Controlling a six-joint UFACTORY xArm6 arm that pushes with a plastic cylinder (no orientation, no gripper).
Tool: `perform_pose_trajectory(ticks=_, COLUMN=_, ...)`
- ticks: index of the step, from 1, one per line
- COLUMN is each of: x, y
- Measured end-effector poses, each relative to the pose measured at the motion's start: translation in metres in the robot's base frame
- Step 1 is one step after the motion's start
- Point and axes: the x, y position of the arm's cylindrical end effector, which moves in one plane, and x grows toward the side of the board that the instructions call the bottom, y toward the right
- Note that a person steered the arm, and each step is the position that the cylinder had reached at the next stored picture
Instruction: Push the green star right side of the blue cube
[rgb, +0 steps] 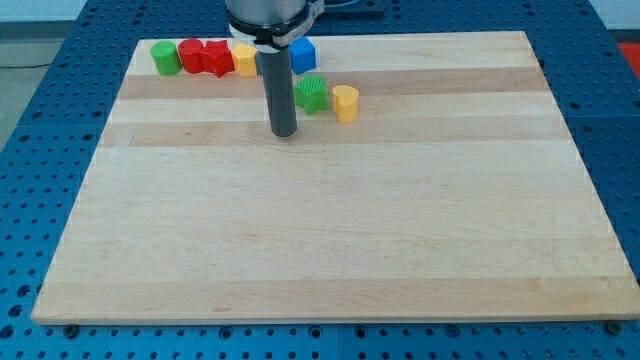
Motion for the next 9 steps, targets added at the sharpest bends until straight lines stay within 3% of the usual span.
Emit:
perform_pose_trajectory(ticks=2, x=-0.053, y=0.039)
perform_pose_trajectory(ticks=4, x=-0.054, y=0.066)
perform_pose_trajectory(ticks=6, x=-0.087, y=0.071)
perform_pose_trajectory(ticks=9, x=-0.056, y=0.092)
